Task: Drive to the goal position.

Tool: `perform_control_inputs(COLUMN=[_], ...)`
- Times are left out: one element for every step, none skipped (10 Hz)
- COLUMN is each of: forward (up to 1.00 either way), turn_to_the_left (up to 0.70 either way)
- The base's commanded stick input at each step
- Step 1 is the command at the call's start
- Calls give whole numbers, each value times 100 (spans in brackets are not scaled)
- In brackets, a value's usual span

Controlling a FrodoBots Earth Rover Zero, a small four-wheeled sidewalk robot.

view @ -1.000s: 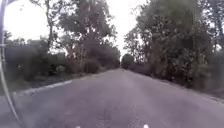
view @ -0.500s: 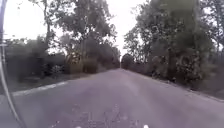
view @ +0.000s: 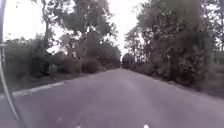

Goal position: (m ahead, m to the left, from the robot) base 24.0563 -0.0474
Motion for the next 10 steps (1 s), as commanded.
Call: perform_control_inputs(forward=[70,70,70,70,70,70,70,70,70,70], turn_to_the_left=[-13,0,0,0,0,0,0,0,0,0])
